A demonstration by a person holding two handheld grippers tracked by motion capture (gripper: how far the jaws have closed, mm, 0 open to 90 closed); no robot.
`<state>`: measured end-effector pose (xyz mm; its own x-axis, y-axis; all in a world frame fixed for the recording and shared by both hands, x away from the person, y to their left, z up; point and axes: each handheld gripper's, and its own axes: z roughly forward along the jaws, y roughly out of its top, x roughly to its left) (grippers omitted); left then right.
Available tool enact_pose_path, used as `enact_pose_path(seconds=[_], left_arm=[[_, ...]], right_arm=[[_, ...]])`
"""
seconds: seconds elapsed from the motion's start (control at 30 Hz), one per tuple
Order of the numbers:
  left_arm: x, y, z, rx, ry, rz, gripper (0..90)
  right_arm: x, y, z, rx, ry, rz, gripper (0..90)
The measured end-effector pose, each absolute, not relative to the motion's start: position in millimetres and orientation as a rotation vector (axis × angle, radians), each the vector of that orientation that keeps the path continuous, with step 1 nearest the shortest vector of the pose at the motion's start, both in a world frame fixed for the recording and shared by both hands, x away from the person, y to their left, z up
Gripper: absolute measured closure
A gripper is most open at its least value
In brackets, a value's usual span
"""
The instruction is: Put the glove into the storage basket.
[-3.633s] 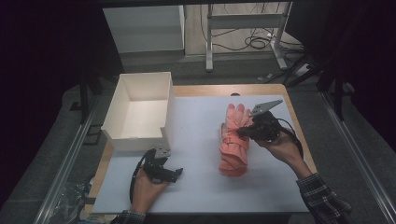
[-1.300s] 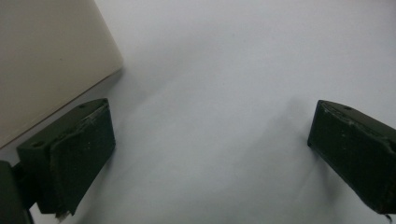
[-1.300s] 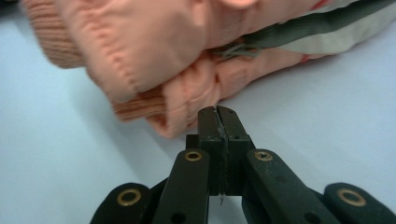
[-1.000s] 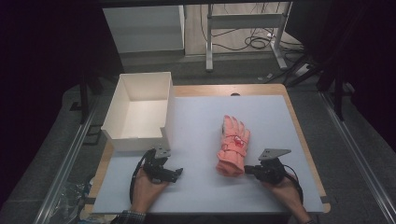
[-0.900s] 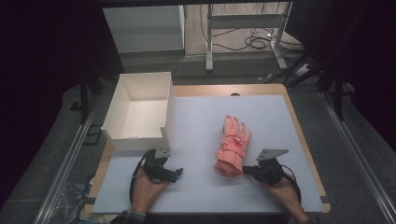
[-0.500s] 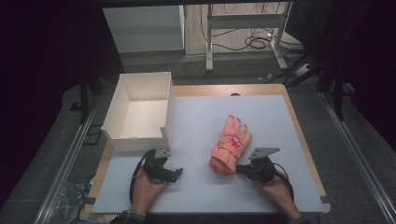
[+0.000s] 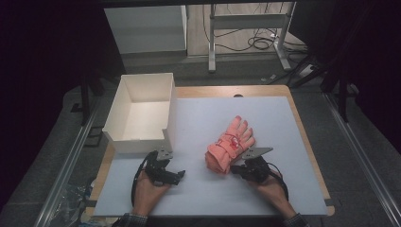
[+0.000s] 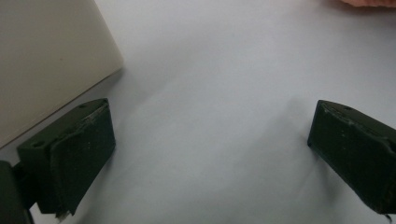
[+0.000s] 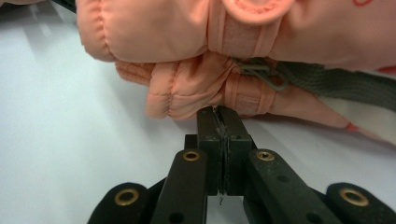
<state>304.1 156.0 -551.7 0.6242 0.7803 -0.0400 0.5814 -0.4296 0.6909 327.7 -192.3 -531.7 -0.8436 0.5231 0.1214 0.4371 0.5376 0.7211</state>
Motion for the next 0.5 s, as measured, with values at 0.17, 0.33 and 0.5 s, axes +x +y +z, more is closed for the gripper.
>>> enact_pose_path(seconds=[0.17,0.33,0.5], left_arm=[[304.1,156.0,-551.7,2.164,1.062,0.376,0.6],[304.1,156.0,-551.7,2.164,1.062,0.375,0.6],[304.1,155.9,-551.7,2.164,1.062,0.375,0.6]], right_arm=[[330.9,-180.6,-532.1,0.809,2.658,1.191,87.8],[331.5,-171.0,-531.7,0.791,2.650,1.166,87.6],[331.6,-170.0,-531.6,0.792,2.650,1.164,87.2]])
